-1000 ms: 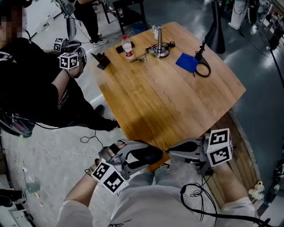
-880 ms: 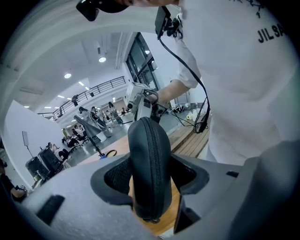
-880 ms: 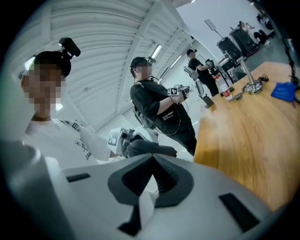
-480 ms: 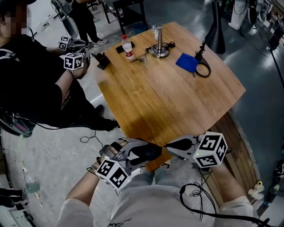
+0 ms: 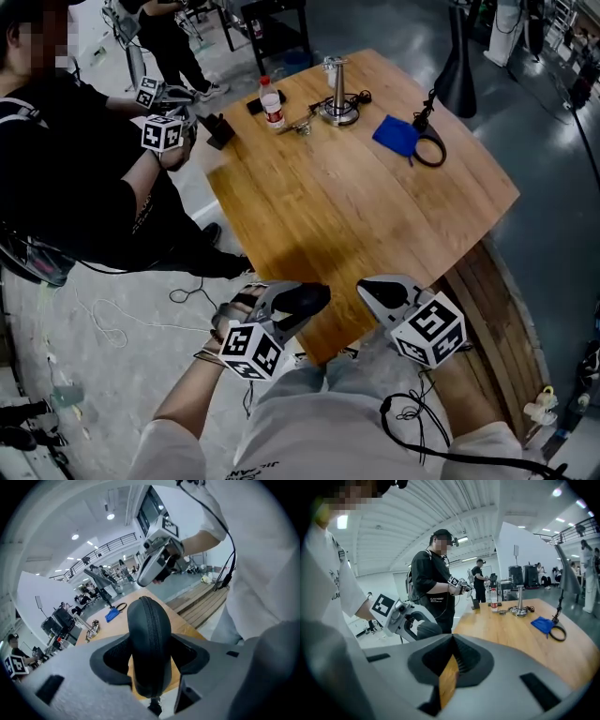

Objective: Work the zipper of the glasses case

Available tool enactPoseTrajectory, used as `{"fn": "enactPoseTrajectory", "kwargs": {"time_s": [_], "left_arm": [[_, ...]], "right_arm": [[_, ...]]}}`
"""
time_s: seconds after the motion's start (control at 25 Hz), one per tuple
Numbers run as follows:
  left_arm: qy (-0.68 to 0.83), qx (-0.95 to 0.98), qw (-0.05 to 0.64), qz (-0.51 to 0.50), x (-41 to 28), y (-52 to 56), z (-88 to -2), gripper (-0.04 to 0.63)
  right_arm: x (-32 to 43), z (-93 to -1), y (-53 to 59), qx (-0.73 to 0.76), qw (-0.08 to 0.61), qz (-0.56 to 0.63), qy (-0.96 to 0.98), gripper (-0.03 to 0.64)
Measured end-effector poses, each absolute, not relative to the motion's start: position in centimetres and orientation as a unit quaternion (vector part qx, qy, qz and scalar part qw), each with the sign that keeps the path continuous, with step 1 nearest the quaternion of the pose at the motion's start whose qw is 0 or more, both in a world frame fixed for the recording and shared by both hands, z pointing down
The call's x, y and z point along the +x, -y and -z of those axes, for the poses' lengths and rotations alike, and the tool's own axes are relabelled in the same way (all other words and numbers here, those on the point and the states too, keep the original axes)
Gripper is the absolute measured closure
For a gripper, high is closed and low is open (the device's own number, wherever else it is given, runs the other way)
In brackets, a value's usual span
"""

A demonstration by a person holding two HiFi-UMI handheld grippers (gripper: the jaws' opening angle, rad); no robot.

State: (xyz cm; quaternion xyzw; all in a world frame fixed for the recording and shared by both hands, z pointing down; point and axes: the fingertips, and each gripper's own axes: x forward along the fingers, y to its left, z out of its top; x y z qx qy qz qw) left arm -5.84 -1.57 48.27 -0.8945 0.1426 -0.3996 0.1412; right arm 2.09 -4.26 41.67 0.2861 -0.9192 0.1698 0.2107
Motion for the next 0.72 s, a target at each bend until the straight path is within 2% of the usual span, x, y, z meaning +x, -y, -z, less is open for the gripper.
{"fn": "enactPoseTrajectory", "kwargs": {"time_s": [0.36, 0.48, 0.52, 0.56, 0.68, 0.72], "left_arm": [[-0.183, -0.82, 0.187, 0.508, -3.1, 8.7, -56.6, 0.339], [-0.165, -0.811, 0.173, 0.535, -2.4, 9.6, -59.8, 0.337], [-0.155, -0.823, 0.141, 0.528, -1.8, 9.3, -60.4, 0.337], [-0.146, -0.849, 0.076, 0.502, -1.1, 8.9, -60.6, 0.337], [-0.13, -0.906, -0.227, 0.333, 1.4, 8.0, -58.9, 0.337], [-0.129, -0.903, -0.293, 0.286, 1.9, 8.0, -58.3, 0.337]], "right_arm": [[1.8, -46.4, 5.1, 0.332, 0.162, -0.258, 0.893, 0.617], [2.4, -47.0, 4.9, 0.343, 0.163, -0.265, 0.886, 0.617], [2.7, -47.4, 4.9, 0.347, 0.166, -0.264, 0.885, 0.617], [3.0, -47.6, 4.9, 0.35, 0.164, -0.267, 0.883, 0.617], [4.3, -48.5, 5.3, 0.359, 0.147, -0.29, 0.875, 0.617], [4.7, -49.0, 5.4, 0.362, 0.147, -0.293, 0.873, 0.617]]}}
